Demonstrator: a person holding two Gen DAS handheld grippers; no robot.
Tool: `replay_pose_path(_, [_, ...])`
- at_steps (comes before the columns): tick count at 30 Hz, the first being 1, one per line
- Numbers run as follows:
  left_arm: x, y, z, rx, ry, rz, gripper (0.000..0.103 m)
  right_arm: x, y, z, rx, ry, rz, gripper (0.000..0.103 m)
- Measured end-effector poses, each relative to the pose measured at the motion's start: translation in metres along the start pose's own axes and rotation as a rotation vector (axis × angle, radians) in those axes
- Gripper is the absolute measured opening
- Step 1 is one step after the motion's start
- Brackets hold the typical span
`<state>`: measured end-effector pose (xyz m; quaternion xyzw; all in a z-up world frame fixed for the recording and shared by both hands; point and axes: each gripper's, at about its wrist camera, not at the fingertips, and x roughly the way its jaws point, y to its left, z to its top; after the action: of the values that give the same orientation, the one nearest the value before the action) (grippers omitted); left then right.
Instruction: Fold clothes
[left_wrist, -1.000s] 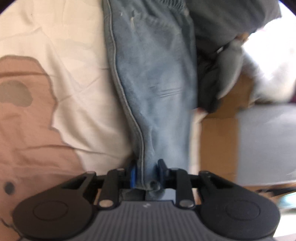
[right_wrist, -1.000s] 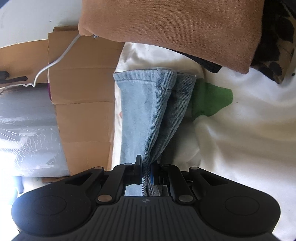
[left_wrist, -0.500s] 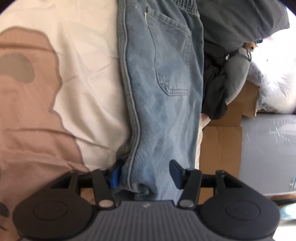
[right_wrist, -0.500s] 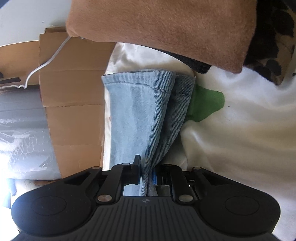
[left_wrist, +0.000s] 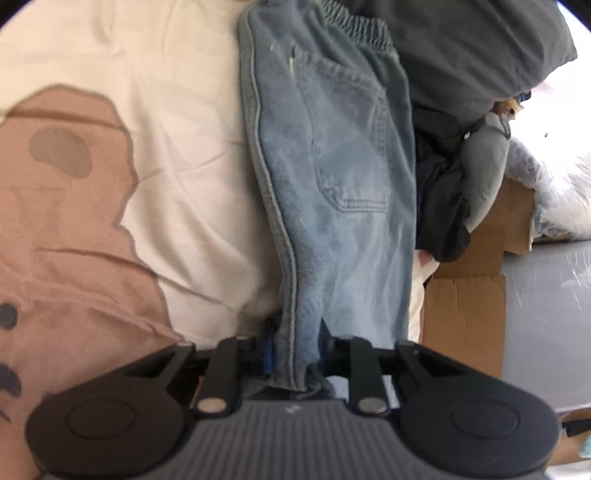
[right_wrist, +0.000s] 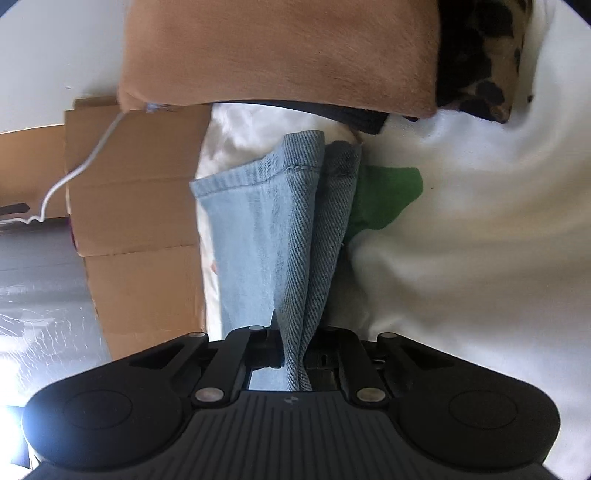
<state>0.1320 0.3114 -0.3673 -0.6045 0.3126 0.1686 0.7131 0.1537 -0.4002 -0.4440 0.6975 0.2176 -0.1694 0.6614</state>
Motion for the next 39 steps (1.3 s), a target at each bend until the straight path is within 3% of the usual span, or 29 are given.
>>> replay_pose_path(6, [-0.01, -0.029, 0.009, 0.037, 0.001, 0.017, 0.02, -0.026, 0.018, -0.01, -0.008, -0.007, 0.017, 0.006])
replay_pose_path(14, [-0.03, -0.047, 0.027, 0.102, 0.051, 0.066, 0.019, -0.079, 0.004, -0.021, -0.004, -0.021, -0.048, 0.006])
replay_pose_path(25, [-0.056, -0.046, 0.036, 0.197, 0.108, 0.132, 0.019, -0.159, -0.032, -0.045, 0.025, -0.045, -0.114, 0.006])
replay_pose_path(39, [-0.074, -0.035, 0.032, 0.259, 0.166, 0.16, 0.019, -0.214, -0.054, -0.055, 0.064, -0.098, -0.154, 0.006])
